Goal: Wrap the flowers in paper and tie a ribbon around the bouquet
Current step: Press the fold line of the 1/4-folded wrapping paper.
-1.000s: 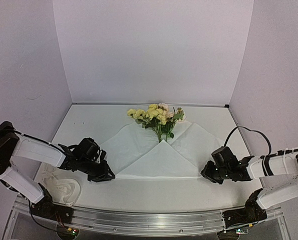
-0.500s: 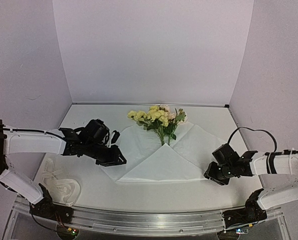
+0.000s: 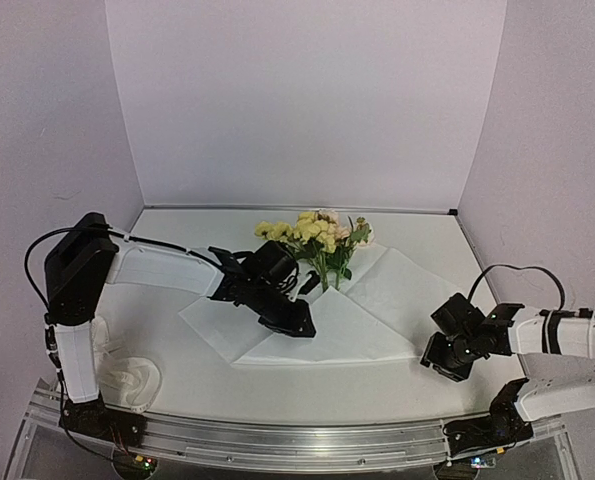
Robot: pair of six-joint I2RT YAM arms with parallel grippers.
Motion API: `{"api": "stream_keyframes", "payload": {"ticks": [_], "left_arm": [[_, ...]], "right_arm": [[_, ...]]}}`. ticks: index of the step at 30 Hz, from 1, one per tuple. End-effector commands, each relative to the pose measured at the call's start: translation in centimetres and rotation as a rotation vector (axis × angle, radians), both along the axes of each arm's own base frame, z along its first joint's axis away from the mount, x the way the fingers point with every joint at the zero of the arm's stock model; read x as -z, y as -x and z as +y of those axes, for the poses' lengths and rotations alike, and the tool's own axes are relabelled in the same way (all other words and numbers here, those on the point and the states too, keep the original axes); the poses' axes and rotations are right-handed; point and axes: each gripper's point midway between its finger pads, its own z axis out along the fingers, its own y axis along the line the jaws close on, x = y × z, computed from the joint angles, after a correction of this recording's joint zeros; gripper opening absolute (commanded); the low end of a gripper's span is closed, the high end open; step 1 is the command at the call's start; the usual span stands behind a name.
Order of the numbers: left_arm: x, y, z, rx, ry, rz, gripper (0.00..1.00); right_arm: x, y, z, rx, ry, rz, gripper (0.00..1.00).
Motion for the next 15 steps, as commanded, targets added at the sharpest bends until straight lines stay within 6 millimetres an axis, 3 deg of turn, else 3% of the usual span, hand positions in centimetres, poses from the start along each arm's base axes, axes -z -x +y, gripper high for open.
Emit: {"api": "stream_keyframes", "payload": {"ticks": [1, 8, 15], "left_arm": [[-1.7, 1.6, -3.6, 0.157, 0.083, -0.024, 0.17], [-0.5, 4.5, -7.1, 0.311, 0.087, -0.043, 0.16], [1.4, 3.7, -8.4, 0.326, 0.043, -0.094, 0.16]], "right_arm": [[-0.1, -0.8, 0.3, 0.048, -0.03, -0.03, 0.51], [0.1, -1.0, 0.7, 0.058, -0.042, -0.027, 0.5], [0.2, -1.3, 1.1, 0.058, -0.056, -0.028, 0.49]]}}
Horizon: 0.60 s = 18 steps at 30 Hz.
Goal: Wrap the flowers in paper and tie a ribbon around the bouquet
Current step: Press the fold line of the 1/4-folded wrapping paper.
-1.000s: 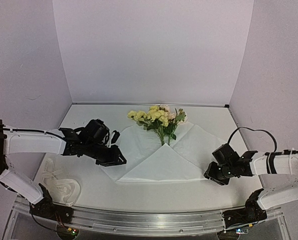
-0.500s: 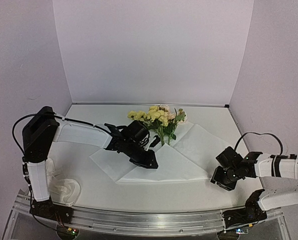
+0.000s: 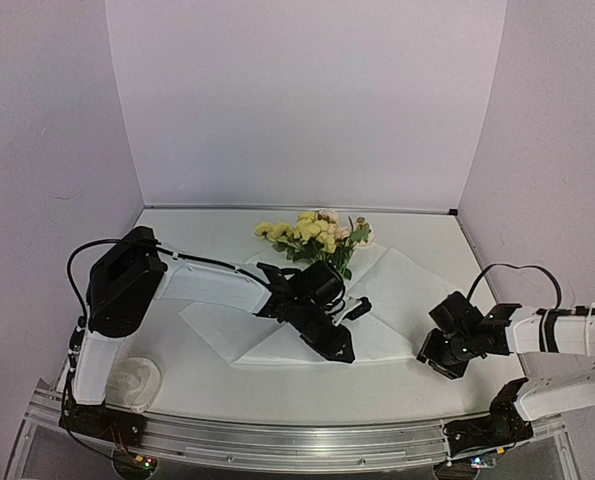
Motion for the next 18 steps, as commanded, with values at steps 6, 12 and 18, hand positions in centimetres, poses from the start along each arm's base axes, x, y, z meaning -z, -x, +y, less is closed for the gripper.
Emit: {"api": "stream_keyframes", "payload": {"ticks": [6, 12, 18], "left_arm": [[1.3, -2.1, -1.0, 0.003, -0.024, -0.083, 0.15], [2.2, -2.4, -0.9, -0.015, -0.041, -0.085, 0.14], [2.5, -2.4, -0.7, -0.021, -0.044, -0.079, 0.14]], "right_arm": [[0.6, -0.4, 0.3, 0.036, -0.029, -0.005, 0.49], [0.8, -0.6, 0.8, 0.045, -0.05, -0.008, 0.48], [1.3, -0.9, 0.8, 0.061, -0.059, -0.023, 0.43]]}}
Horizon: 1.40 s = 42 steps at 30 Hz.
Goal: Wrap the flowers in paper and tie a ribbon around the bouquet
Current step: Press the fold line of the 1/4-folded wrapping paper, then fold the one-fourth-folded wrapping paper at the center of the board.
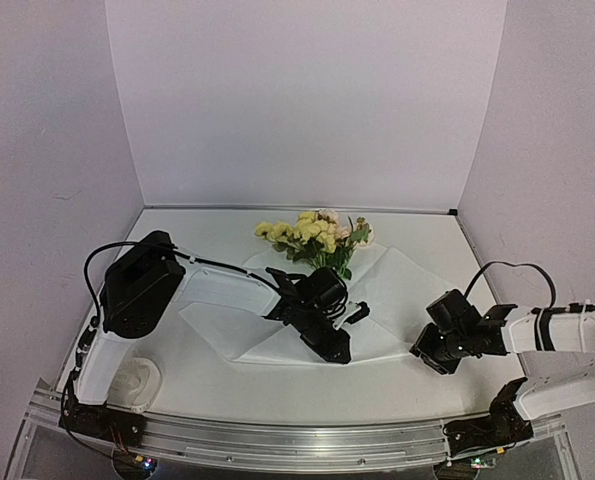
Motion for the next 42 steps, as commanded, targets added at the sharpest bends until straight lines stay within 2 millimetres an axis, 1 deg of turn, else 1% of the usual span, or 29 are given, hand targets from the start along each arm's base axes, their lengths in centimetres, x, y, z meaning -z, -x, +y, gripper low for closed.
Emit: {"api": "stream_keyframes", "payload": {"ticks": [1, 6, 11, 16, 19, 22, 28, 31, 33, 36, 42], "left_arm": [[-0.8, -0.8, -0.6, -0.013, 0.023, -0.028, 0.14], [-0.7, -0.8, -0.5, -0.014, 0.023, -0.027, 0.13], [-0.7, -0.7, -0.5, -0.013, 0.023, -0.024, 0.13], [-0.8, -0.7, -0.5, -0.014, 0.029, -0.022, 0.13], [-0.7, -0.6, -0.5, -0.012, 0.03, -0.019, 0.13], [-0.8, -0.6, -0.5, -0.013, 0.031, -0.02, 0.13], [-0.8, -0.6, -0.5, -0.013, 0.033, -0.022, 0.13], [-0.8, -0.6, -0.5, -0.014, 0.034, -0.022, 0.13], [-0.8, -0.7, -0.5, -0.016, 0.035, -0.024, 0.13], [-0.6, -0.7, -0.5, -0.02, 0.034, -0.025, 0.13], [0.0, -1.0, -0.4, -0.031, 0.015, -0.036, 0.13]], "right_arm": [[1.4, 0.7, -0.9, 0.028, 0.019, 0.027, 0.43], [1.3, 0.3, -1.0, 0.039, 0.015, -0.01, 0.37], [0.9, -0.3, -1.4, 0.063, 0.015, -0.061, 0.36], [0.9, -0.2, -2.1, 0.088, 0.028, -0.081, 0.3], [1.1, 0.0, -2.7, 0.102, 0.04, -0.092, 0.29], [1.1, -0.1, -2.7, 0.106, 0.036, -0.101, 0.27], [1.1, -0.5, -2.0, 0.105, 0.01, -0.104, 0.16], [0.9, -0.7, -1.8, 0.107, -0.003, -0.111, 0.07], [0.5, -0.8, -1.7, 0.106, -0.012, -0.124, 0.01], [-0.6, -1.3, -1.4, 0.087, -0.03, -0.16, 0.0], [-3.8, -2.2, 0.1, 0.008, -0.072, -0.223, 0.0]]}}
